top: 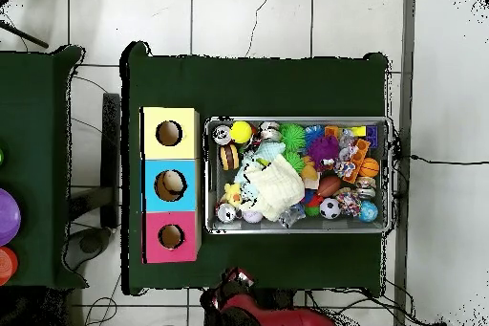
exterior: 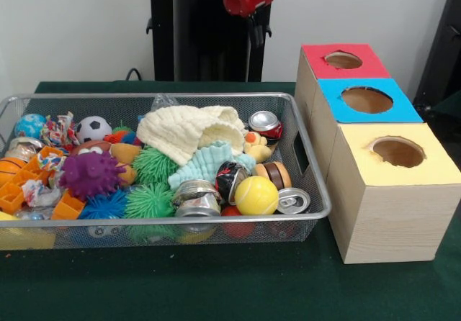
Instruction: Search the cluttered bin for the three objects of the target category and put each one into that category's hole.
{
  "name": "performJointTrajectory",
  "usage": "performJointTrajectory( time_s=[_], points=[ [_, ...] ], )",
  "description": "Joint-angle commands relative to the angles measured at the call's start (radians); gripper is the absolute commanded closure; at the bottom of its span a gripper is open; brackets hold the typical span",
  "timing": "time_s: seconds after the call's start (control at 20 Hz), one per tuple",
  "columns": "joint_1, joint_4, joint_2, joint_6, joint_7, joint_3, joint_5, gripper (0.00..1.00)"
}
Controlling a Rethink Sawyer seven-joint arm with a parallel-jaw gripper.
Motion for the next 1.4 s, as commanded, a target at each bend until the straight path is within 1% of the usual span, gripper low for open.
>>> performJointTrajectory(
  time_s=[0.05,0.15,0.3,0.55,0.8,0.85,1.0,1.15,1.25,1.3,1.4],
  points=[
    [-0.114,-0.032,-0.071,0.138,0.185,0.131,0.009,1.0],
    [-0.134,-0.04,-0.074,0.164,0.153,0.135,-0.004,1.0],
    [-0.14,-0.052,-0.062,0.168,0.138,0.126,-0.021,1.0],
    [-0.174,-0.067,-0.047,0.189,0.109,0.128,-0.06,1.0],
    [-0.171,-0.079,-0.057,0.206,0.11,0.137,-0.07,1.0],
    [-0.164,-0.095,-0.056,0.211,0.104,0.125,-0.076,1.0],
    [-0.172,-0.123,-0.062,0.237,0.084,0.127,-0.088,1.0],
    [-0.167,-0.17,-0.093,0.318,0.003,0.132,-0.135,1.0],
    [-0.175,-0.197,-0.101,0.37,-0.035,0.142,-0.157,1.0],
    [-0.181,-0.203,-0.102,0.382,-0.038,0.149,-0.163,1.0],
    [-0.191,-0.222,-0.104,0.38,-0.047,0.161,-0.204,1.0]
  ],
)
